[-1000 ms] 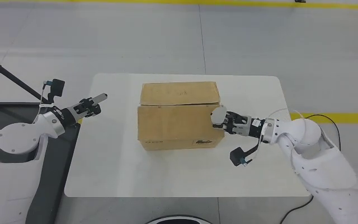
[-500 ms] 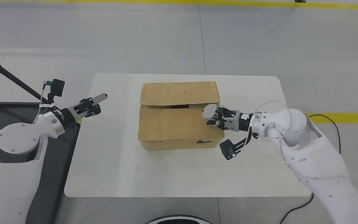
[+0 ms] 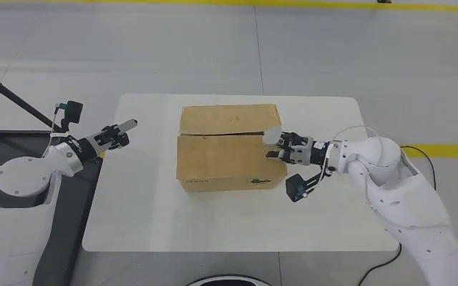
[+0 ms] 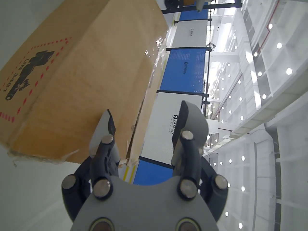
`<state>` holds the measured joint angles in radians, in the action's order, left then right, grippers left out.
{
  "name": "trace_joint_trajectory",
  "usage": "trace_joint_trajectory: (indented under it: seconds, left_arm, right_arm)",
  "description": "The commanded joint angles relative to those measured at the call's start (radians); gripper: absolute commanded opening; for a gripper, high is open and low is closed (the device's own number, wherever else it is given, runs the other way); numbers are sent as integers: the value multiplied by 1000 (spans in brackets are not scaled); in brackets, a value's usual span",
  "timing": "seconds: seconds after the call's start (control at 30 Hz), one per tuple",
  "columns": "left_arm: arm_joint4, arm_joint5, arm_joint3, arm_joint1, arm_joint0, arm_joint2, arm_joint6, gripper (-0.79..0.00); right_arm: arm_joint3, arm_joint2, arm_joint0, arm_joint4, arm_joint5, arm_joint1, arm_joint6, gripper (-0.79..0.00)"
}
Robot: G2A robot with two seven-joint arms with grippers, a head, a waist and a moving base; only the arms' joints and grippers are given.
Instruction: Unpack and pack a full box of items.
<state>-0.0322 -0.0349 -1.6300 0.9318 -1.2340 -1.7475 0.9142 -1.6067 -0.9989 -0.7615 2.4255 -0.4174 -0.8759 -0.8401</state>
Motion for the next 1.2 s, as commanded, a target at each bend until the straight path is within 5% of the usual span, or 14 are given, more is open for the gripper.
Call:
trace_joint_trajectory:
  seconds: [0.0,0.23,0.43,0.8,0.87,1.17]
  left_arm:
    - [0,0,0,0,0,0,0,0]
    - [0,0,0,0,0,0,0,0]
    - [0,0,0,0,0,0,0,0]
    - [0,0,0,0,0,0,0,0]
    - [0,0,0,0,0,0,0,0]
    - [0,0,0,0,0,0,0,0]
  right_arm:
    - [-13,-40,-18,-63,-9,6,-14,0]
    - [-13,-180,-100,-305,-88,26,-23,0]
    - [99,-317,-206,-742,-347,35,78,0]
    - [114,-316,-217,-781,-353,33,68,0]
    - [162,-322,-247,-1002,-395,23,56,0]
    - [181,-342,-414,-1725,-476,13,385,0]
